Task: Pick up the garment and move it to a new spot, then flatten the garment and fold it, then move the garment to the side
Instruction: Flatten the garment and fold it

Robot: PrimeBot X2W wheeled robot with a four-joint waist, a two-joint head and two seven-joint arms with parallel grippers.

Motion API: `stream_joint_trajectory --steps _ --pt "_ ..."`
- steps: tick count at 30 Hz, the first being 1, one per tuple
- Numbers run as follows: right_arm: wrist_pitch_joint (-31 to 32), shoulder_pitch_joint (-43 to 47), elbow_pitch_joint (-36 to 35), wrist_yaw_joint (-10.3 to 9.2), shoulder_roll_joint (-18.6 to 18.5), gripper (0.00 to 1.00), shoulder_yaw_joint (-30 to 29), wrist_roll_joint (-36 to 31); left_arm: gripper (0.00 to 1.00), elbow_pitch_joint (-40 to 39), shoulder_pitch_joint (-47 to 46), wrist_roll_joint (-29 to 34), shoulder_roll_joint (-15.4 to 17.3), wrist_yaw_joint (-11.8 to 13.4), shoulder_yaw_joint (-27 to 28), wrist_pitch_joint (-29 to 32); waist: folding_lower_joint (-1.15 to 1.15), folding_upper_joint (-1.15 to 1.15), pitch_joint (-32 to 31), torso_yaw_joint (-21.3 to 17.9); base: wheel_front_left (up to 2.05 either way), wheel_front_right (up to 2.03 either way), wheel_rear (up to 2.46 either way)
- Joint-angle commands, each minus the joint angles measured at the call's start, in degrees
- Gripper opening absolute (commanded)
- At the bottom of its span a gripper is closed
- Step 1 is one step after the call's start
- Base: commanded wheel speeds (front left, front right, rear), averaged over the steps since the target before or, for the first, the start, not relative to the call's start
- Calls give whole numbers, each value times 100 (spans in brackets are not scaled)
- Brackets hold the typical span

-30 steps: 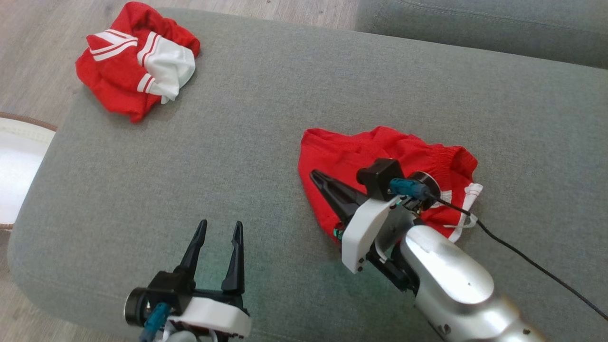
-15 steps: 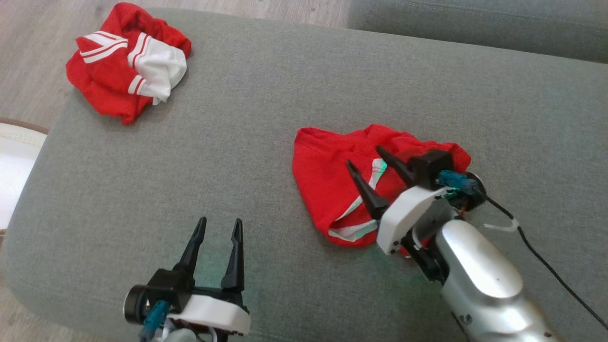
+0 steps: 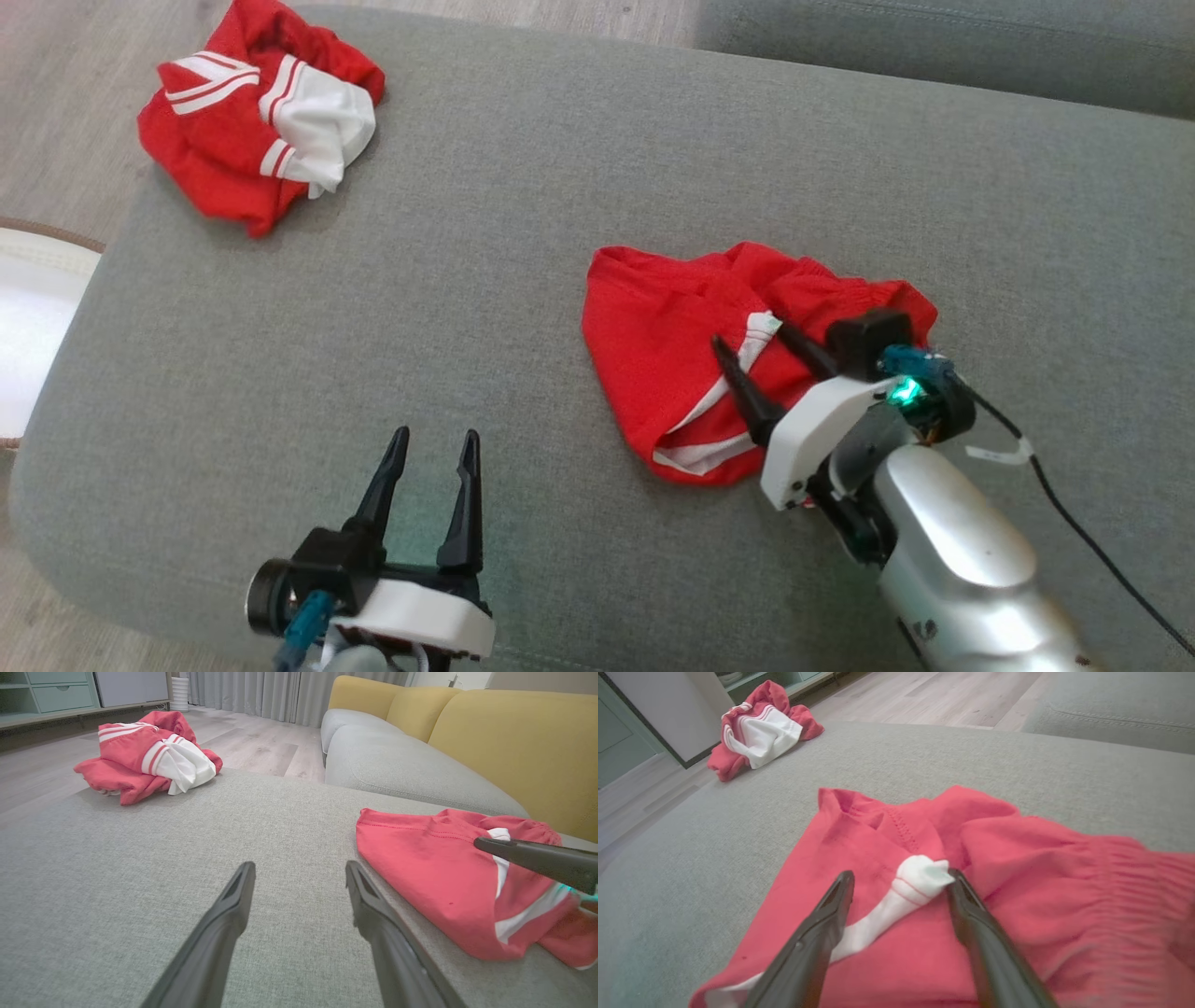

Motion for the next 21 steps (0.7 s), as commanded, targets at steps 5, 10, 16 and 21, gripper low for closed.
stream_joint_trajectory --steps 5,10,16,21 --pt "5 -139 -171 39 124 100 474 192 100 -98 -224 -31 -18 -6 112 -72 0 0 -20 50 0 0 0" --pt "129 -248 -37 39 124 96 694 278 100 -72 -216 -22 -37 -18 78 -72 0 0 -62 112 0 0 0" --pt "78 -374 263 39 124 0 463 136 100 -61 -179 -21 -43 -23 70 -72 0 0 -112 181 0 0 0" --pt "-88 -405 250 39 124 0 434 167 100 -70 -140 -23 -35 -11 81 -72 0 0 -130 183 0 0 0"
